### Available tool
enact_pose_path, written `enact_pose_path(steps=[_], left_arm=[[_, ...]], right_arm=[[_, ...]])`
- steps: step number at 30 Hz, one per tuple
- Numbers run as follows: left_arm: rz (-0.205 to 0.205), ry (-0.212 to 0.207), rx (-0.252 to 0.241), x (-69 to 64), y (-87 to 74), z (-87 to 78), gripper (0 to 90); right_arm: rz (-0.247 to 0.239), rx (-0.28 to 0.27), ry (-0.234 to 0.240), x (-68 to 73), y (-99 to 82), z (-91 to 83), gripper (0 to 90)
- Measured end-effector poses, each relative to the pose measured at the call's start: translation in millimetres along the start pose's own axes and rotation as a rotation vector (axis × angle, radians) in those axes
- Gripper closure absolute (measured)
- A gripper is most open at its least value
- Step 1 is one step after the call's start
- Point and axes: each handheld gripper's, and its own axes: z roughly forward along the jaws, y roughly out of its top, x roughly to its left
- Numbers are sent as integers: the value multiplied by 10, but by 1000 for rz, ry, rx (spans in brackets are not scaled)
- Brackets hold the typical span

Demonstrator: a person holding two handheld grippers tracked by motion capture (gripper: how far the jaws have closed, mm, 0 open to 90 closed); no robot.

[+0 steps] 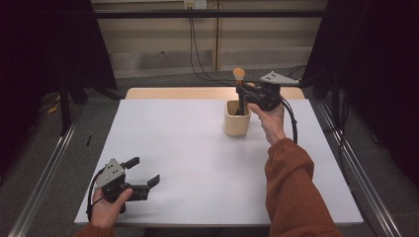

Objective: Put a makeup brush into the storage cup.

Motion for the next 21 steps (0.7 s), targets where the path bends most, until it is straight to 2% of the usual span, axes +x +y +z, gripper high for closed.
enact_pose_path(steps=[4, 7, 21], left_arm=[[0, -2, 2, -3, -1, 1, 27], [1, -3, 2, -3, 0, 5, 27], [1, 1, 1, -4, -1, 2, 27]], right_arm=[[-1, -3, 2, -11, -32, -19, 742], [16, -2, -3, -28, -72, -27, 742], [11, 30, -10, -49, -230, -67, 742]])
